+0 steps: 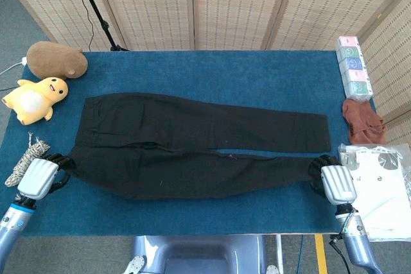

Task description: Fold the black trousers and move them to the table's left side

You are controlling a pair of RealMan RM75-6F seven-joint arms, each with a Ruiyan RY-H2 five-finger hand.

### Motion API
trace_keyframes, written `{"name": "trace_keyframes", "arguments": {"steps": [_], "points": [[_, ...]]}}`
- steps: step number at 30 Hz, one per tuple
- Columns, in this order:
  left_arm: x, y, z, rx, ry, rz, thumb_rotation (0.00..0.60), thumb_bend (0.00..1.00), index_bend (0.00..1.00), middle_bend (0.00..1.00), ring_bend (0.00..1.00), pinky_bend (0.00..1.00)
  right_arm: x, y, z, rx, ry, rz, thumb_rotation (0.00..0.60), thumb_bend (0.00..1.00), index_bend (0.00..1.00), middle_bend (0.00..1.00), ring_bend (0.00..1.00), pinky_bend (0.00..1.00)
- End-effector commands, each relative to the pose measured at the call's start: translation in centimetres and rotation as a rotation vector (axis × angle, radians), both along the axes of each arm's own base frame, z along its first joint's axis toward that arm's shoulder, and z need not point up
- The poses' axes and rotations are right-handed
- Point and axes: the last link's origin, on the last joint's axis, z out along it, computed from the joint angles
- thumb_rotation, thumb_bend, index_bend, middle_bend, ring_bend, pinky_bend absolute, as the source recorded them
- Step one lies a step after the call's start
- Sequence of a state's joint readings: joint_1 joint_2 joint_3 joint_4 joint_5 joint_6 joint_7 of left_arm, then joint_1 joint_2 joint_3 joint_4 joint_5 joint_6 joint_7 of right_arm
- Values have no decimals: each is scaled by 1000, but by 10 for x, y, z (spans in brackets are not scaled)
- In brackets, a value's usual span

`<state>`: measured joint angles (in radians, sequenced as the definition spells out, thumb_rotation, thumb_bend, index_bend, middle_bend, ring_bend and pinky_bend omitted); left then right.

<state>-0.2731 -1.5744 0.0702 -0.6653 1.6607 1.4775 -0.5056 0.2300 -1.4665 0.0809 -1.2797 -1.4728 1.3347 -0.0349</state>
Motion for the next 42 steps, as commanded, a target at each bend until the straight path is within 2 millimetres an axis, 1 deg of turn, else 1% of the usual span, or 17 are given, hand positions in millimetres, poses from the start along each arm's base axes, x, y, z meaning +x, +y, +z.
{"name": "trace_keyframes", "arguments": {"steps": [1, 8, 14, 20, 26, 29, 32, 36, 39, 40, 42], "points": [[6, 15, 8, 22, -19, 15, 600, 503, 629, 618, 472, 547, -1, -11, 1, 5, 10, -10, 600, 669, 601, 437, 298, 426], [25, 49, 20, 30, -31, 68, 600, 503, 629, 618, 472, 547, 0, -46, 3, 29, 4, -49, 600, 670, 600, 437, 298, 426], [38, 72, 26, 31, -41, 139, 600, 503, 629, 618, 472, 547, 1, -78, 5, 28, 0, -78, 600, 670, 600, 437, 298, 426], [49, 94, 32, 61, -73, 176, 600, 503, 627, 618, 462, 547, 7, -104, 4, 23, 18, -77, 600, 671, 601, 437, 298, 426], [64, 114, 33, 74, 11, 148, 600, 503, 621, 616, 449, 547, 13, -123, 3, 21, 32, -77, 600, 683, 601, 436, 298, 426], [74, 126, 29, 68, 65, 139, 600, 503, 621, 616, 450, 547, 12, -135, 3, 22, 42, -92, 600, 685, 601, 437, 297, 426], [80, 136, 26, 67, 80, 155, 600, 503, 621, 616, 452, 547, 10, -144, 4, 20, 48, -107, 600, 690, 603, 438, 298, 426], [90, 150, 23, 71, 96, 170, 600, 503, 621, 616, 454, 547, 6, -153, 6, 13, 59, -128, 600, 696, 606, 439, 300, 429], [98, 159, 22, 79, 81, 175, 600, 503, 621, 616, 455, 547, 0, -160, 8, 6, 65, -151, 600, 697, 606, 440, 301, 429], [102, 164, 23, 90, 71, 178, 600, 503, 621, 616, 455, 547, -4, -163, 12, -3, 69, -169, 600, 697, 607, 440, 301, 429], [103, 168, 22, 95, 67, 186, 600, 503, 621, 616, 455, 547, -6, -167, 12, -6, 74, -178, 600, 697, 607, 440, 301, 429]]}}
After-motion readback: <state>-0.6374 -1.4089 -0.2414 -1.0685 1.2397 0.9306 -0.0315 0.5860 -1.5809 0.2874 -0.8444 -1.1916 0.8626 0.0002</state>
